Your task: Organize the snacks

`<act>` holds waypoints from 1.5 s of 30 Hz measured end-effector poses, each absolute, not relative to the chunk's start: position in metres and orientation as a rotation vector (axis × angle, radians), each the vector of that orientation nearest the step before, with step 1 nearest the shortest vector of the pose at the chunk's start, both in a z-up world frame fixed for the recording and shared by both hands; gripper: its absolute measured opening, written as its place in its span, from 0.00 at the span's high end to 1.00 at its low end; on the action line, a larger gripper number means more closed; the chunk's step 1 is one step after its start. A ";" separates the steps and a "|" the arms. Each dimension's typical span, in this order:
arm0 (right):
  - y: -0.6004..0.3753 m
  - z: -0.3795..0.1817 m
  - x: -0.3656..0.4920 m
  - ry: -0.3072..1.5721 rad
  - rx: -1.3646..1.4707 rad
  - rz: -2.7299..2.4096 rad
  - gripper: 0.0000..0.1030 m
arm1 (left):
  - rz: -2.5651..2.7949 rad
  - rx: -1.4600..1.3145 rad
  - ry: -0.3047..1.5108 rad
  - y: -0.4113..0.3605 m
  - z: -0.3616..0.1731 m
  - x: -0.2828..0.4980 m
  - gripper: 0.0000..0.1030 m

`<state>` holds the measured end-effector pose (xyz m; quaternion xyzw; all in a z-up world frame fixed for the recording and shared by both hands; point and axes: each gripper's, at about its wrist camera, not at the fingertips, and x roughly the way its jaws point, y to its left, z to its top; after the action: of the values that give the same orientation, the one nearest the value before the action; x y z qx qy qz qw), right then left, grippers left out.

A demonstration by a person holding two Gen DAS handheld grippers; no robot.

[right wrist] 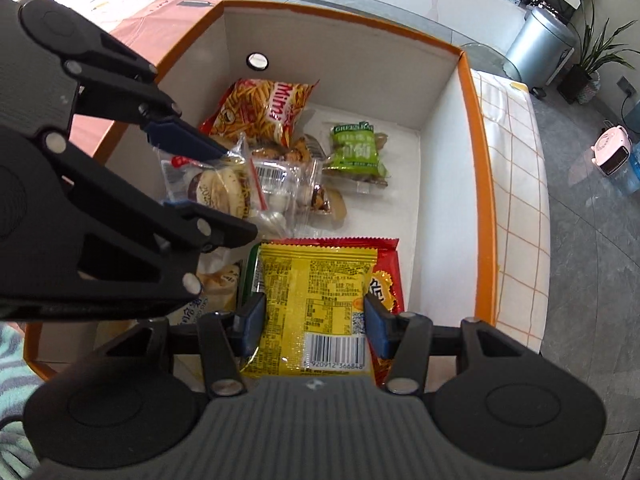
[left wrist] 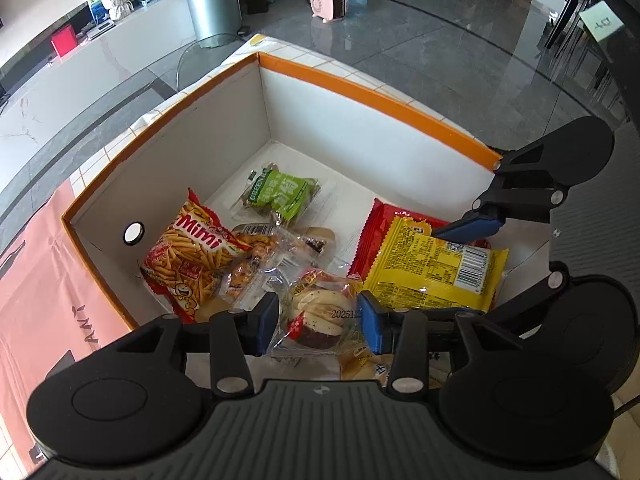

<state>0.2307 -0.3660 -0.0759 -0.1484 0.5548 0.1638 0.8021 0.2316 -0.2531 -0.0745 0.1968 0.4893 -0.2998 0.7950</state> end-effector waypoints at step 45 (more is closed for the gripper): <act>-0.218 0.040 0.029 0.610 0.098 0.051 0.15 | -0.118 0.108 0.620 -0.030 0.024 0.053 0.17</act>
<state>0.0291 -0.2182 0.0397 0.0484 0.3001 0.0250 0.9524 0.0528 -0.0296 0.0236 0.0530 0.3048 -0.0581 0.9492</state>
